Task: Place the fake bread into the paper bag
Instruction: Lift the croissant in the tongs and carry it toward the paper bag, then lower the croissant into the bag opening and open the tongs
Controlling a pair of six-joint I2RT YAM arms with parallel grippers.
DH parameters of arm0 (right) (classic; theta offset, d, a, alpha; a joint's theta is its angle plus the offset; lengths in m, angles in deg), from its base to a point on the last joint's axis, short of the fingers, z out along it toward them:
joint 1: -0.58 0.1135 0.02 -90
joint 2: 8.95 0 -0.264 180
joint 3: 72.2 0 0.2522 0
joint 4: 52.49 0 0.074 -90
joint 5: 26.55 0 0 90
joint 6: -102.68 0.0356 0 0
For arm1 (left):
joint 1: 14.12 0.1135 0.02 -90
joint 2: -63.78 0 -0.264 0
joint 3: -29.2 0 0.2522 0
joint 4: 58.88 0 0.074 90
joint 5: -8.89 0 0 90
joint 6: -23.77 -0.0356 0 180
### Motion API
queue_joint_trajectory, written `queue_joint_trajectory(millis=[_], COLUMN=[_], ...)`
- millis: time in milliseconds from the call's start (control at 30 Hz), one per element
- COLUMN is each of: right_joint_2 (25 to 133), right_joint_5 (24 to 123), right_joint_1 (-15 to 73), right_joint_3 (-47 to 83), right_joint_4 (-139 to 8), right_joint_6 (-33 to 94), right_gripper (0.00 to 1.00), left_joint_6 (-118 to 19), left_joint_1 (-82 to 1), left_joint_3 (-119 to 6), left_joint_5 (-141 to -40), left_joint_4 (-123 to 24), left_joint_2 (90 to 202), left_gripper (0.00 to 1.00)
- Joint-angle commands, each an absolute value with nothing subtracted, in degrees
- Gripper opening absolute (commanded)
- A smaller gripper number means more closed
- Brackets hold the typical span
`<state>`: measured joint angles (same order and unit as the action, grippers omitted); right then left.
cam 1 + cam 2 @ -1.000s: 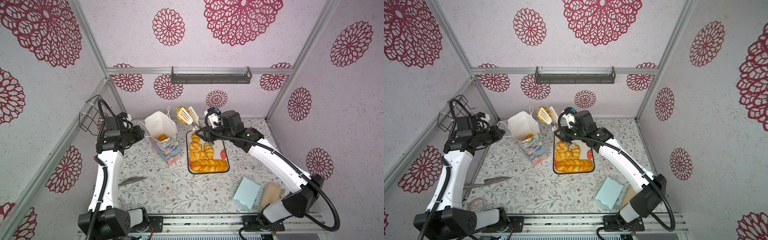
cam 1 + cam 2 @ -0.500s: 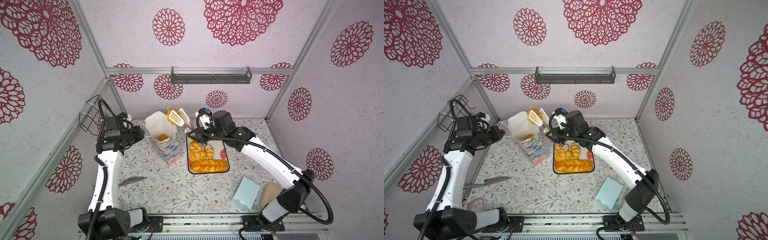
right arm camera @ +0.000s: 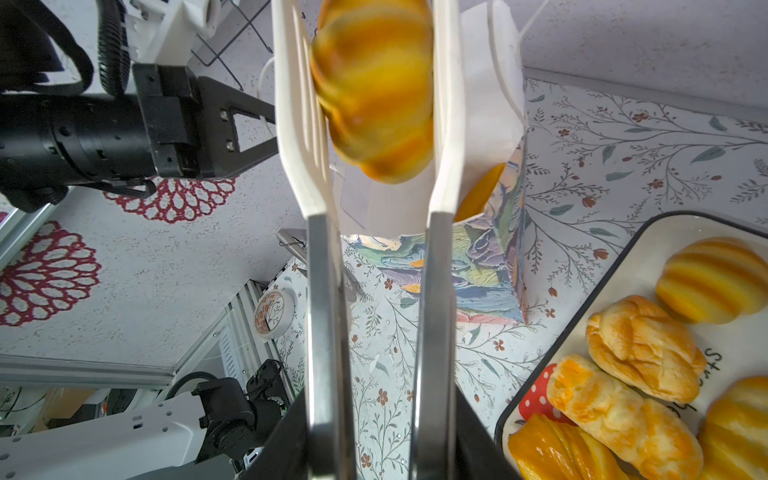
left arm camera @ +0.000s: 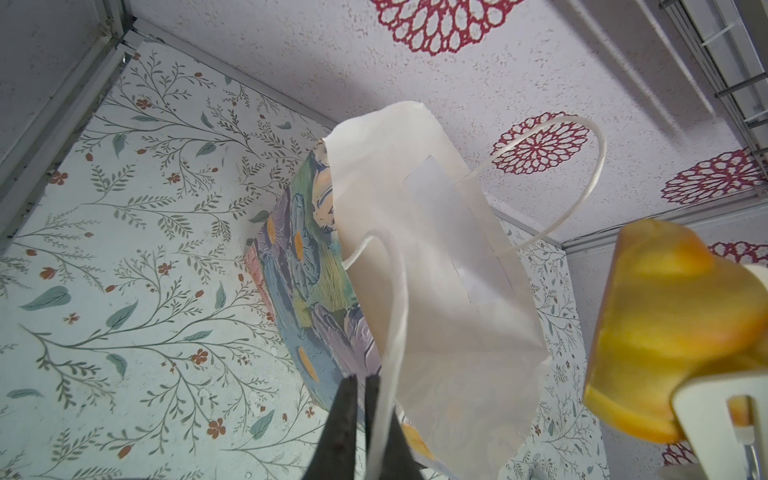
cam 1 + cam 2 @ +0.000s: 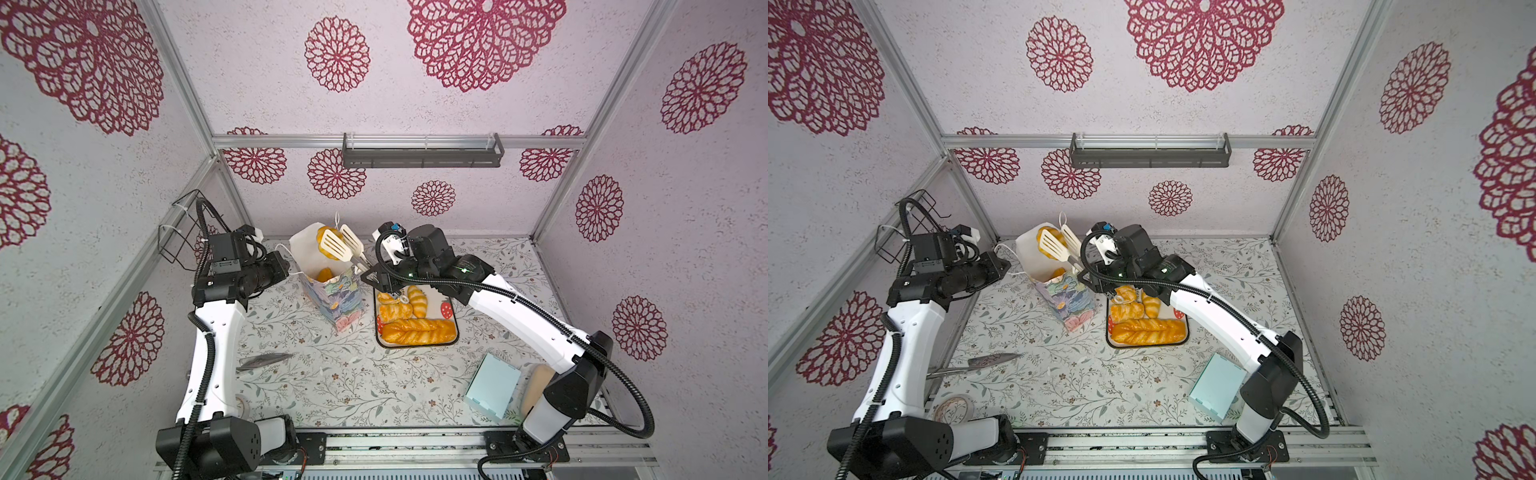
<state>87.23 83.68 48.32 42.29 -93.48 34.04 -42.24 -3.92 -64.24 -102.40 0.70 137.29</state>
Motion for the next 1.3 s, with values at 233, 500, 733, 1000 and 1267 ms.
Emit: queue_joint_trajectory(millis=[233, 500, 733, 1000, 1267], right_joint_2=[88.1, 88.8, 88.9, 89.0, 89.2], right_joint_5=[84.1, 83.8, 82.9, 82.3, 82.3], right_joint_1=[50.7, 51.6, 52.2, 52.4, 52.6], right_joint_3=[45.3, 45.3, 45.1, 44.3, 44.0], right_joint_4=[-91.5, -91.5, -91.9, -91.6, -92.0], right_joint_6=[32.2, 32.2, 32.0, 32.2, 32.2], right_gripper=[0.42, 0.43, 0.43, 0.45, 0.46], left_joint_6=[-42.7, -42.6, -42.7, -42.6, -42.5], left_joint_1=[-3.7, -3.7, -3.7, -3.7, -3.7], left_joint_3=[-63.7, -63.5, -63.5, -63.6, -63.7], left_joint_5=[-102.8, -102.9, -103.0, -103.2, -103.3], left_joint_4=[0.9, 0.9, 0.8, 0.8, 0.8], left_joint_2=[136.6, 136.4, 136.4, 136.4, 136.4], left_gripper=[0.10, 0.11, 0.11, 0.10, 0.10])
